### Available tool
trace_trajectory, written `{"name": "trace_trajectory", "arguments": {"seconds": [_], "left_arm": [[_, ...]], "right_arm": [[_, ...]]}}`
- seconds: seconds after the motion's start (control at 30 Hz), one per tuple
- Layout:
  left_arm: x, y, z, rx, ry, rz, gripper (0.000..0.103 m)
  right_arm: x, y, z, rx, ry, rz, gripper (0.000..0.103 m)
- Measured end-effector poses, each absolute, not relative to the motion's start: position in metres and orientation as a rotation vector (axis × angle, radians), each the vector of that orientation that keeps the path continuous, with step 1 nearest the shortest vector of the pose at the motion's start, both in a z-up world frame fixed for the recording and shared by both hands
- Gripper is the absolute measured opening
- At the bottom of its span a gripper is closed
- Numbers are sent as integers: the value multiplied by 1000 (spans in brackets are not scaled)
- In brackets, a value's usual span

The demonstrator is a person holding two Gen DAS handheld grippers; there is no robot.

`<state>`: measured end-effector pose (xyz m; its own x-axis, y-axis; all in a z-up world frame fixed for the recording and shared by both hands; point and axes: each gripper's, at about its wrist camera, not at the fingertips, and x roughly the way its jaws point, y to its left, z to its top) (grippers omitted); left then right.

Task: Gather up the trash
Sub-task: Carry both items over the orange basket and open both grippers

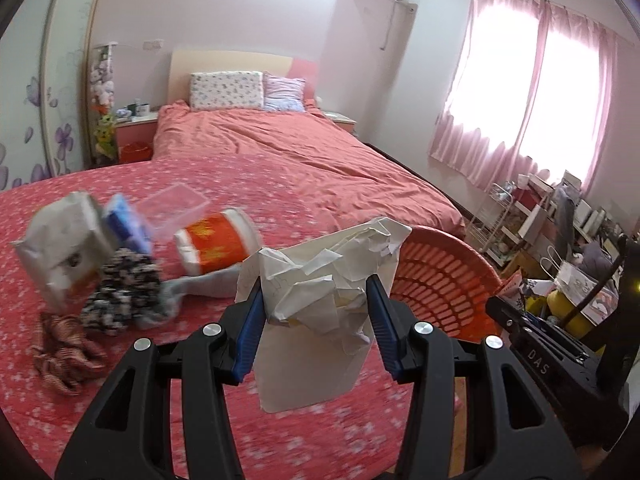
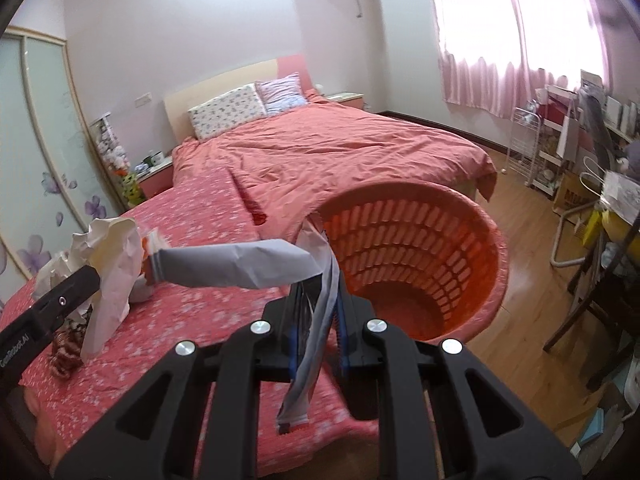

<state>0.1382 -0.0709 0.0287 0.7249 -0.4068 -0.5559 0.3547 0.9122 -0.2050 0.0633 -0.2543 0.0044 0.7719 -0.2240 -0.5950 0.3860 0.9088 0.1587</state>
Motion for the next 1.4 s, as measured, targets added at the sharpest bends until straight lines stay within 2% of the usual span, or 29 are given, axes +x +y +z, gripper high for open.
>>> {"name": "trace_trajectory", "arguments": {"seconds": [0.93, 1.13, 1.23, 1.27, 1.37, 1.4], "left_arm": [[177, -190, -6, -5, 765, -604, 50], [186, -203, -14, -9, 813, -613, 50], [191, -208, -18, 2, 819, -608, 50], [190, -210, -18, 7, 820, -607, 50], [192, -212, -21, 14, 839, -618, 58], [193, -212, -22, 15, 841, -615, 64]], "right_arm": [[102, -357, -20, 405, 570, -369, 15], [113, -371, -27, 457, 574, -358, 20], [118, -376, -30, 475, 582, -359, 30], [118, -378, -30, 476, 579, -362, 37], [116, -380, -28, 473, 560, -374, 59], [115, -381, -27, 473, 554, -379, 62]]}}
